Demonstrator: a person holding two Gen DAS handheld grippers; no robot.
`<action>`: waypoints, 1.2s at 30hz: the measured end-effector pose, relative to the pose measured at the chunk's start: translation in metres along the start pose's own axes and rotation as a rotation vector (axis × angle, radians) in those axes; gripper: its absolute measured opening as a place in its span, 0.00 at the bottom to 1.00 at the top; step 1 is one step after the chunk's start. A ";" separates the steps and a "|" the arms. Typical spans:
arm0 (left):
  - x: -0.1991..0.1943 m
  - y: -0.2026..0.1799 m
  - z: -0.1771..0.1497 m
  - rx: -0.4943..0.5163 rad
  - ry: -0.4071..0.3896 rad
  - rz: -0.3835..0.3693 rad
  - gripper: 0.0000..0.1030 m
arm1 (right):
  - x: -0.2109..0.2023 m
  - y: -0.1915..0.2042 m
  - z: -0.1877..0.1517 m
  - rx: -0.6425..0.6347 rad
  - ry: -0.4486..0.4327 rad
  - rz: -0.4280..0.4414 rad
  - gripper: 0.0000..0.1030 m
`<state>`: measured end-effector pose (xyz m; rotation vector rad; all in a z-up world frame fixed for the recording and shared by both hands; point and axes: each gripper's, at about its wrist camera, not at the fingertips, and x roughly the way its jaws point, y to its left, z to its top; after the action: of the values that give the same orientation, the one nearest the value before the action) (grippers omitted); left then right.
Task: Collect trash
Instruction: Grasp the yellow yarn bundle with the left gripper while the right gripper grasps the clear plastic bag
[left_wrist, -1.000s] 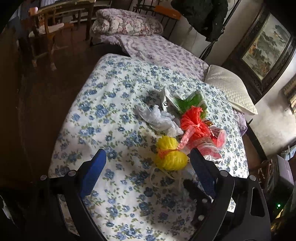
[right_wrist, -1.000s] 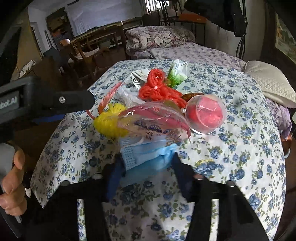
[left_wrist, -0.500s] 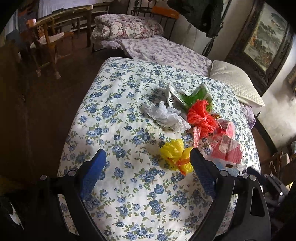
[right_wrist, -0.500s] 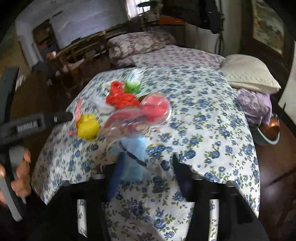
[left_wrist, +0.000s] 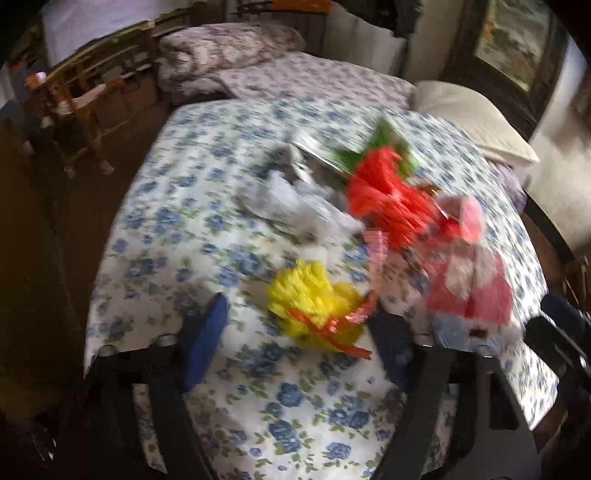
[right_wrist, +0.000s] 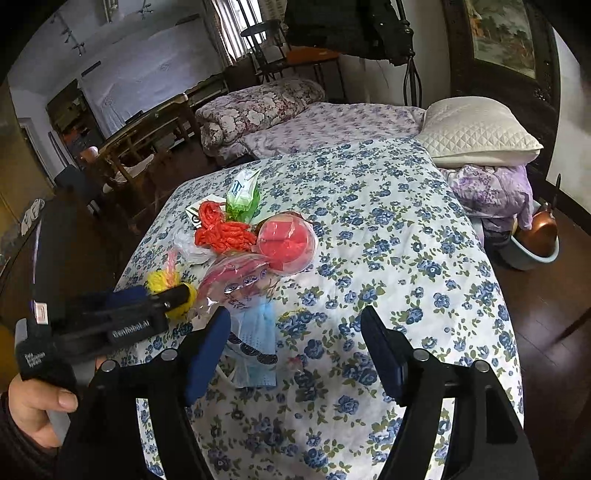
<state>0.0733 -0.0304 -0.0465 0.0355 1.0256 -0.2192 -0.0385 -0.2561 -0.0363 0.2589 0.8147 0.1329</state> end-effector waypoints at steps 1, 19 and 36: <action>-0.003 -0.001 -0.002 0.006 -0.001 -0.023 0.48 | 0.000 0.001 -0.001 0.000 -0.001 0.000 0.70; -0.048 0.019 -0.009 -0.033 -0.084 -0.148 0.36 | 0.017 0.014 0.015 0.062 -0.001 0.153 0.73; -0.051 0.024 -0.011 -0.059 -0.099 -0.137 0.36 | 0.012 0.044 0.011 -0.048 -0.036 0.162 0.15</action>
<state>0.0435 0.0031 -0.0103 -0.0986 0.9358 -0.3119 -0.0226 -0.2129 -0.0252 0.2816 0.7534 0.2991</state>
